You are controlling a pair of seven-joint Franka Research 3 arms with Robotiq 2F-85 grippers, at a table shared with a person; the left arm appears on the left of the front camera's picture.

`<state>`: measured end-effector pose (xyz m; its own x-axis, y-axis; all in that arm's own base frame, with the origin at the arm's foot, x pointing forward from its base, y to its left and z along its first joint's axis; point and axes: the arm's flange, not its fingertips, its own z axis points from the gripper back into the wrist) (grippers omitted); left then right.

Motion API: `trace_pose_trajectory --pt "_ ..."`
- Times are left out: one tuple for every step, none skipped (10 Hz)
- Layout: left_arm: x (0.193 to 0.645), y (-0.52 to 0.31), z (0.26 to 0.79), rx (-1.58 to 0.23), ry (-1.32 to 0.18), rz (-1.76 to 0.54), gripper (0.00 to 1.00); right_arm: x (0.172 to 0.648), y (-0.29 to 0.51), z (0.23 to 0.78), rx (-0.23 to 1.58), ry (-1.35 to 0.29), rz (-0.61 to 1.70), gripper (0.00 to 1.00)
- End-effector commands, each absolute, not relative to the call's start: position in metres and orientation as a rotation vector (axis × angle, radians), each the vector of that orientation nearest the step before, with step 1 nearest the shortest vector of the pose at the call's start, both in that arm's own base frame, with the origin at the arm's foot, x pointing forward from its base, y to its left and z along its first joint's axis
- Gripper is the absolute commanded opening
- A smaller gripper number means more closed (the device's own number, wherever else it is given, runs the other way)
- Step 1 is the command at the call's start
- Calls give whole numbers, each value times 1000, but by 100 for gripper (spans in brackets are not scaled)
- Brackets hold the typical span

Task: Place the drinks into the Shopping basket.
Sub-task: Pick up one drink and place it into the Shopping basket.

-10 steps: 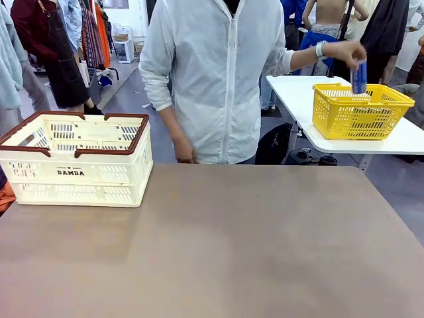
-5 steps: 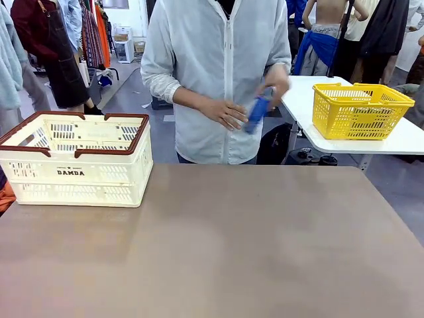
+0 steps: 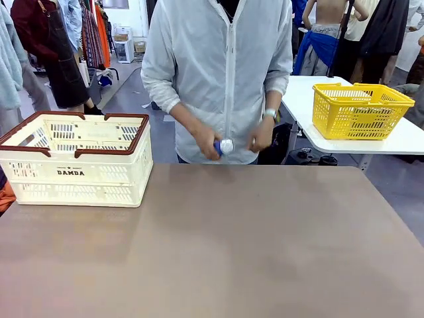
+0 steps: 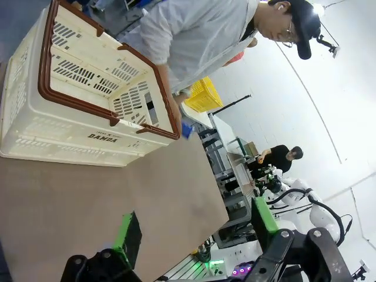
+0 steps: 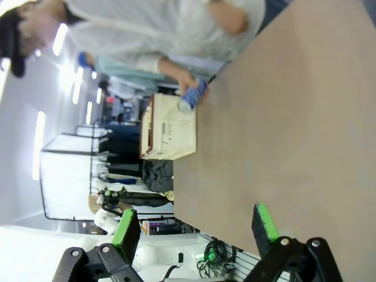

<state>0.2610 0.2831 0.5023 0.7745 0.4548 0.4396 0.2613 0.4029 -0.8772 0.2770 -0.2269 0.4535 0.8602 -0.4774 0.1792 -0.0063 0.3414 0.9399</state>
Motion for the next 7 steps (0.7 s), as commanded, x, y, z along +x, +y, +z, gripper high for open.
trace_pose_trajectory --pt "262 285 504 -1189 -745 120 100 280 -229 456 1211 -500 -305 100" --pt "262 285 504 -1189 -745 120 100 280 -229 456 1211 -500 -305 100" --pt "262 285 504 -1189 -745 120 100 280 -229 456 1211 -500 -305 100" --pt "262 285 504 -1189 -745 120 100 280 -229 456 1211 -500 -305 100" --pt "262 285 504 -1189 -745 120 100 280 -229 456 1211 -500 -305 100" --pt "262 285 504 -1189 -745 120 100 280 -229 456 1211 -500 -305 100" --pt "262 285 504 -1189 -745 120 100 280 -229 456 1211 -500 -305 100"
